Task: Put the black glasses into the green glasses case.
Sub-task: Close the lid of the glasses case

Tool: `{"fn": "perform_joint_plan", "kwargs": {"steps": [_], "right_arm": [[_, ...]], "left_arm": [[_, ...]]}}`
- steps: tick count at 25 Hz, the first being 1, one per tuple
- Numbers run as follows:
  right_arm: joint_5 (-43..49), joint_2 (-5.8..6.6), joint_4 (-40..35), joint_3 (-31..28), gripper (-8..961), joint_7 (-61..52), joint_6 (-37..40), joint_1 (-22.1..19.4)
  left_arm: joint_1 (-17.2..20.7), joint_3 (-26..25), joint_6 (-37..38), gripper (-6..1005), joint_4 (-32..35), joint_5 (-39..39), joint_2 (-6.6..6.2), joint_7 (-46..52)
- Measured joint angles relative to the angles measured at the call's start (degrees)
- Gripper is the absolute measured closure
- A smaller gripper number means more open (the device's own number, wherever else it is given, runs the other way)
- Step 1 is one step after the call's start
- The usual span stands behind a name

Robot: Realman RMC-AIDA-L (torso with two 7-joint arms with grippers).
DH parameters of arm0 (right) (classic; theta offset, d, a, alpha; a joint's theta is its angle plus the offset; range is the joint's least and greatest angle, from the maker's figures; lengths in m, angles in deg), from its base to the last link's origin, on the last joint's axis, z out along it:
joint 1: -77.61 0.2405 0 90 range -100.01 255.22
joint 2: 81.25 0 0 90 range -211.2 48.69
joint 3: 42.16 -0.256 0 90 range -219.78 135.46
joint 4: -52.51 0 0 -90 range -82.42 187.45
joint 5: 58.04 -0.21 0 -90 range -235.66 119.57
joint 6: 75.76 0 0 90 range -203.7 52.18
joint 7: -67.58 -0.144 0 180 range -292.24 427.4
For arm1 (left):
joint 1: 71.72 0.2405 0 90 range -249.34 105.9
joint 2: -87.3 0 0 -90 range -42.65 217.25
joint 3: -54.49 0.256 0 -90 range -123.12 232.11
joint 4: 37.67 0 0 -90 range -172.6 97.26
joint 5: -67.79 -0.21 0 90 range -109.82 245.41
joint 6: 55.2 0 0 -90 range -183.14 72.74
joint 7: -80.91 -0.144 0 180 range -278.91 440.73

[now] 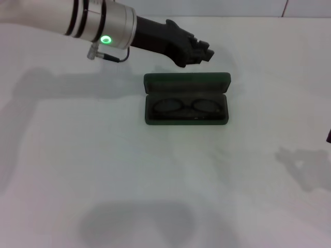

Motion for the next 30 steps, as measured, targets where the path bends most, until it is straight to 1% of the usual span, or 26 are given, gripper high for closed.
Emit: {"fn": "perform_joint_plan", "kwargs": {"steps": [1,3,7,12,16,20,30], "right_arm": [[0.0,-0.05,0.24,-0.05,808,0.06,-0.03,0.23],[-0.02,-0.16,1.08,-0.11,807,0.11,-0.14,1.16],[0.0,-0.1,2.73,-0.2,804,0.15,-0.54,3.19],[0.32,-0.03,4.51,-0.23,800,0.18,-1.54,4.99],[0.4,-0.03,5.29,0.08,797,0.2,-2.23,5.51],[0.43,-0.1,6.3,0.03,794,0.57,-2.29,5.58],[0.43,-0.11,8.08,-0.15,786,1.63,-2.31,5.59]], "left_arm": [[0.05,-0.03,-0.74,780,0.01,-0.61,0.34,0.13],[0.39,-0.06,-1.58,780,0.01,-0.97,0.58,0.19],[1.42,-0.07,-2.22,781,0.05,-1.15,0.75,-0.28],[1.93,-0.07,-3.69,780,0.08,-2.6,1.26,-1.0],[2.4,-0.06,-6.01,778,0.04,-4.02,2.03,-1.32],[2.41,-0.06,-6.72,777,0.03,-5.48,2.73,-1.3],[2.37,0.22,-6.32,773,-0.09,-5.8,3.07,-1.02]]}}
